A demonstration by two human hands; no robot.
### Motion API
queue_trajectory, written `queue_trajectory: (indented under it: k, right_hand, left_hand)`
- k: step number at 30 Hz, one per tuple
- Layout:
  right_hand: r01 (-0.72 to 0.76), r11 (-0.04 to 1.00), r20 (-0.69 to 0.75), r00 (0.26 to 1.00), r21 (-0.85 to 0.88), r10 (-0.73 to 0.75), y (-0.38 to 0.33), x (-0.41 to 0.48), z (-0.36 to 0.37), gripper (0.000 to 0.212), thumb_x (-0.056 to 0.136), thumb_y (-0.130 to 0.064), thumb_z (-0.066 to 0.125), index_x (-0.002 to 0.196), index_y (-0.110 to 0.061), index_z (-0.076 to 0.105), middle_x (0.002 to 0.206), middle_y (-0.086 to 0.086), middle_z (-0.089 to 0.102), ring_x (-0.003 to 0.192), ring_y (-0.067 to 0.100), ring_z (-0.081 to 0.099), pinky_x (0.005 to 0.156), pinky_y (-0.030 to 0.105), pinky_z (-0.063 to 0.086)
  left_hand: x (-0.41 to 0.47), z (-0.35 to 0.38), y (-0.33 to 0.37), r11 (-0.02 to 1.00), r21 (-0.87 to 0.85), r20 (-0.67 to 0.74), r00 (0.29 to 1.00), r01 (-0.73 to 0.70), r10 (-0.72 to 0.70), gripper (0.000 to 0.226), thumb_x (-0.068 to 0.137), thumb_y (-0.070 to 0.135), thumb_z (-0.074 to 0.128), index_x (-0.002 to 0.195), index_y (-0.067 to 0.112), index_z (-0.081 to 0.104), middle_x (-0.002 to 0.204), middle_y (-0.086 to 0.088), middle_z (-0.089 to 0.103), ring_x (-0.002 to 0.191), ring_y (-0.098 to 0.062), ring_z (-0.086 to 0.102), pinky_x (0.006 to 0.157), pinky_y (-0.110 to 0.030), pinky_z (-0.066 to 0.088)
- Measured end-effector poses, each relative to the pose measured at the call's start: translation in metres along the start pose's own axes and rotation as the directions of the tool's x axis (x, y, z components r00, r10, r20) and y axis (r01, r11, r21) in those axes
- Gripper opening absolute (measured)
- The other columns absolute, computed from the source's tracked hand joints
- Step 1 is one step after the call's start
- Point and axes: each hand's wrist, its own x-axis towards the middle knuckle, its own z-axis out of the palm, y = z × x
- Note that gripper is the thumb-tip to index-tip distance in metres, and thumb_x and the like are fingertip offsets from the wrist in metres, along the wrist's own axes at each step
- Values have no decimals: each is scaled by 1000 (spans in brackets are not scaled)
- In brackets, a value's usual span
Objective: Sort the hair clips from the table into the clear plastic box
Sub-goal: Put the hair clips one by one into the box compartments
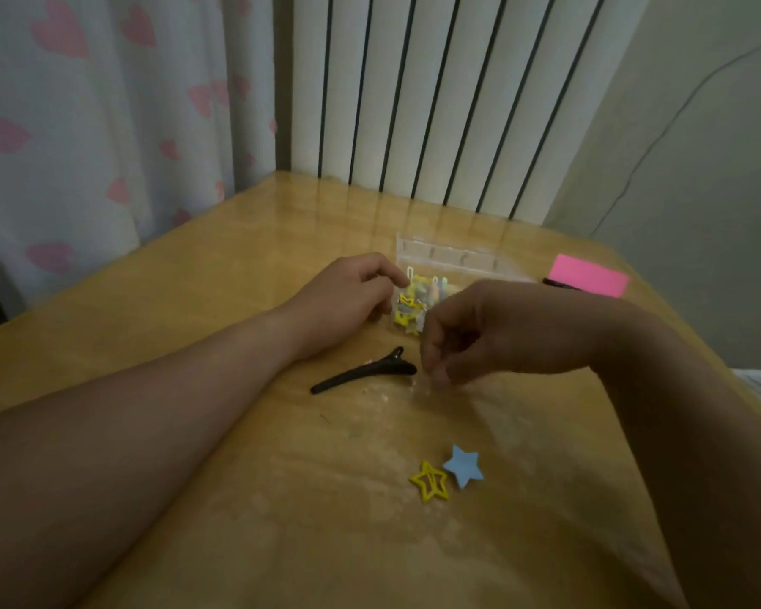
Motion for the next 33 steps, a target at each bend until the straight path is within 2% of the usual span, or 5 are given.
queue_trajectory:
  k: [4, 9, 14, 24, 33]
  right_hand:
    - [-24, 995, 289, 956, -98, 51, -19, -6, 14, 24, 87, -31, 84, 108, -32, 73, 96, -13, 75, 82, 1, 66, 75, 23, 52]
    - [-57, 955, 297, 944, -293, 147, -39, -5, 26, 32, 82, -44, 86, 107, -36, 67, 92, -15, 64, 78, 2, 58, 67, 23, 45]
    - [-12, 907, 232, 965, -421, 121, -48, -2, 34, 30, 88, -38, 82, 113, -33, 66, 91, -16, 58, 75, 3, 54, 59, 22, 41]
    - [-20, 955, 143, 988, -297, 65, -34, 5, 30, 23, 93, -28, 77, 113, -31, 68, 97, -12, 63, 72, 3, 56, 56, 15, 40]
    - [35, 991, 87, 996, -133, -23, -20, 17, 35, 21, 92, -32, 79, 109, -30, 68, 91, -11, 66, 76, 4, 61, 67, 26, 50]
  left_hand:
    - [0, 0, 0, 1000, 11, -11, 1000, -2, 2, 27, 98, 8, 55, 111, 18, 76, 81, -4, 71, 72, -10, 63, 68, -19, 52]
    - [1, -1, -1, 1000, 5, -5, 1000, -7, 7, 26, 99, 9, 55, 112, 18, 76, 82, -4, 71, 72, -8, 63, 70, -20, 52]
    - [0, -3, -1, 1000, 5, 12, 1000, -11, 11, 26, 101, 11, 54, 113, 19, 75, 84, -5, 71, 73, -7, 63, 70, -19, 52]
    - [1, -3, -2, 1000, 16, 7, 1000, -11, 11, 25, 101, 10, 55, 112, 20, 75, 81, -3, 69, 72, -8, 64, 71, -21, 53]
    - [1, -1, -1, 1000, 16, 1, 1000, -7, 7, 26, 98, 9, 57, 109, 22, 76, 78, -1, 70, 74, -11, 64, 80, -35, 55]
